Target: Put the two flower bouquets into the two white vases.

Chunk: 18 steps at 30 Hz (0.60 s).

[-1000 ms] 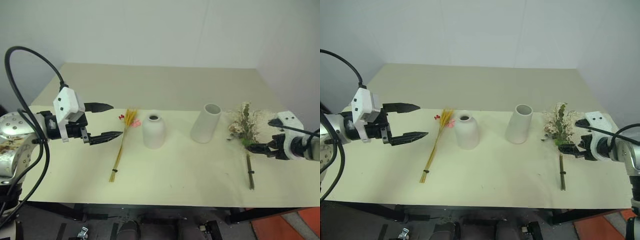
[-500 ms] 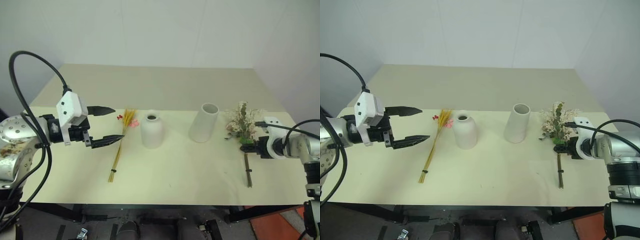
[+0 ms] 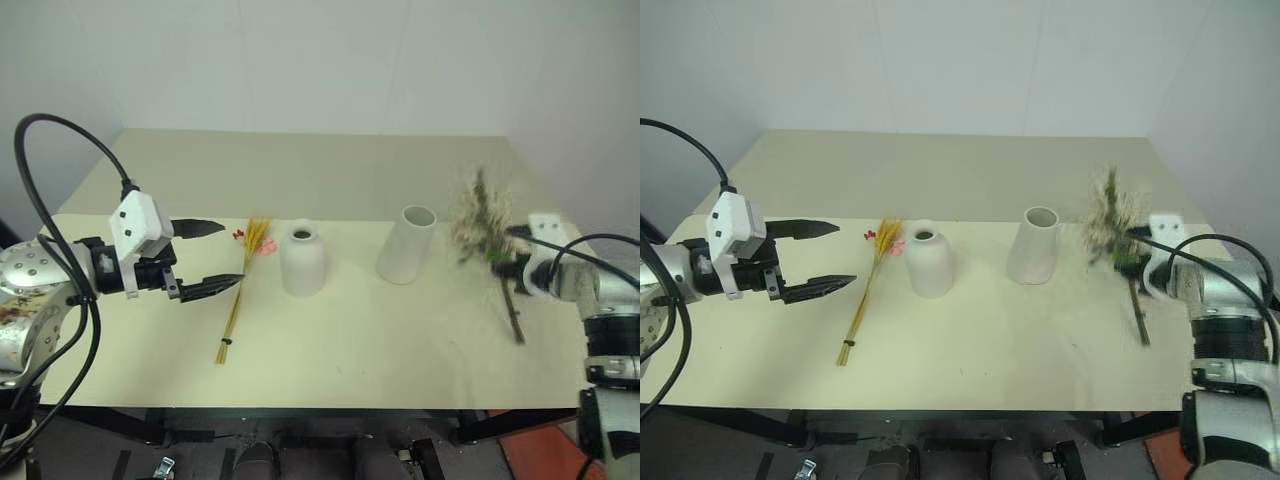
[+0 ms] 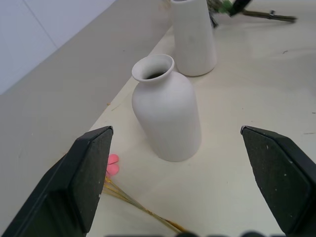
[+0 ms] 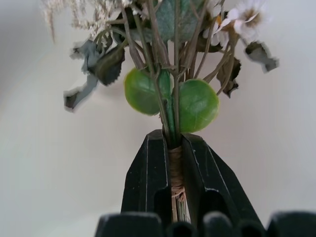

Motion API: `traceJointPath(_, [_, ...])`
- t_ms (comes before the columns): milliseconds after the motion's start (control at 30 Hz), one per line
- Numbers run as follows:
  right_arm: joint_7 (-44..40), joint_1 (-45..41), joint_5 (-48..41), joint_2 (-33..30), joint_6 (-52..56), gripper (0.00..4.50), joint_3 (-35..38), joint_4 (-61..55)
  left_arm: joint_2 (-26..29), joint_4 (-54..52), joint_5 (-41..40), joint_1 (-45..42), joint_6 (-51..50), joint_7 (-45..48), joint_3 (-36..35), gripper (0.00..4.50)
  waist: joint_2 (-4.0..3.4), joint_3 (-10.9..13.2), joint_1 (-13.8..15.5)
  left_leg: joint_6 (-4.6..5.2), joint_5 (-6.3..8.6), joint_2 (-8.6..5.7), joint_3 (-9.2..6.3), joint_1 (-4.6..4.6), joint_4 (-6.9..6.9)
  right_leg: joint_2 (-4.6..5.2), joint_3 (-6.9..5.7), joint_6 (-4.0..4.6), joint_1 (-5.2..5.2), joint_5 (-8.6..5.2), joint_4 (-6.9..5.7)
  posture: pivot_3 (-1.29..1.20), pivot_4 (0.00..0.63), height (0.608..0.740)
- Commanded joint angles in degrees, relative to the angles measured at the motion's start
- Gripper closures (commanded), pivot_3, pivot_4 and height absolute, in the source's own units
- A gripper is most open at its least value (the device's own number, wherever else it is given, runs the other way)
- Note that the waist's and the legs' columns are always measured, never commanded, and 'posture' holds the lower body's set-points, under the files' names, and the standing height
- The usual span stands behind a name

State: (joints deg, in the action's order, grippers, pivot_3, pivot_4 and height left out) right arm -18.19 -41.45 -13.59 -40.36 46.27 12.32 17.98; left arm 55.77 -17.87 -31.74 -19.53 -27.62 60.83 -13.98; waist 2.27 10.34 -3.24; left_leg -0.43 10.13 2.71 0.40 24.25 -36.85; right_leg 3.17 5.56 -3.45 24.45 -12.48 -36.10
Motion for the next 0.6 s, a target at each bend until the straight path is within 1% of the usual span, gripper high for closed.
traceJointPath(33, [3.1, -2.4, 0.2, 3.5, -22.0, 4.33, 5.2, -10.9, 0.7, -0.7, -0.3, -0.9, 1.0, -0.1, -1.8, 0.00, -0.02, 0.0, -0.2, 0.00, 0.00, 0.01, -0.01, 0.01, 0.00, -0.01, 0.00, -0.01, 0.01, -0.01, -0.01, 0.00, 0.150, 0.740])
traceJointPath(67, [3.1, -2.9, -1.4, 5.6, -25.0, 4.33, 6.5, -12.9, 0.7, -0.5, -0.2, -1.1, 1.1, -0.1, -1.7, 0.00, -0.03, 0.0, -0.5, 0.00, 0.00, 0.01, -0.03, 0.01, 0.04, -0.02, -0.02, 0.00, 0.00, -0.01, -0.01, 0.00, 0.150, 0.740])
traceJointPath(133, [0.7, -4.9, -10.1, 10.1, -25.7, 4.33, 10.7, -17.1, 0.8, -0.3, 0.1, -1.4, 1.5, 0.3, -1.3, 0.00, -0.02, 0.0, -0.8, 0.00, 0.00, 0.06, -0.09, 0.01, 0.07, -0.07, -0.03, 0.03, -0.01, 0.00, 0.00, 0.00, 0.150, 0.740])
traceJointPath(200, [0.3, -5.9, -14.0, 13.0, -26.3, 4.33, 12.0, -20.8, 0.8, -0.5, 0.0, -1.5, 1.5, 0.2, -1.2, 0.00, -0.03, 0.0, -0.7, 0.00, 0.00, 0.08, -0.12, 0.02, 0.07, -0.08, -0.04, 0.19, -0.03, 0.09, -0.01, 0.00, 0.150, 0.740])
traceJointPath(267, [0.4, -6.4, -15.2, 14.0, -26.5, 4.33, 11.4, -23.0, 0.7, -0.6, -0.1, -1.4, 1.4, 0.1, -1.4, 0.00, -0.02, 0.0, -0.5, 0.00, 0.00, 0.07, -0.12, 0.00, 0.06, -0.06, -0.07, 0.34, -0.08, 0.18, 0.00, 0.00, 0.150, 0.740])
traceJointPath(400, [0.7, -7.5, -20.1, 16.7, -24.4, 4.33, 10.4, -26.1, 0.8, -0.6, -0.2, -0.8, 1.4, 0.1, -2.0, 0.00, -0.03, 0.0, -0.3, 0.00, 0.00, 0.04, -0.10, 0.00, 0.03, 0.00, -0.10, 0.33, -0.11, 0.17, 0.02, 0.00, 0.150, 0.740])
traceJointPath(600, [0.6, -5.9, -19.9, 18.1, -23.9, 4.33, 6.9, -25.7, 0.9, -0.4, 0.0, -0.5, 1.6, 0.1, -2.2, 0.00, -0.03, 0.0, -0.6, 0.00, 0.00, 0.08, -0.11, -0.04, 0.04, -0.04, -0.10, 0.36, -0.08, 0.16, -0.05, 0.00, 0.150, 0.740])
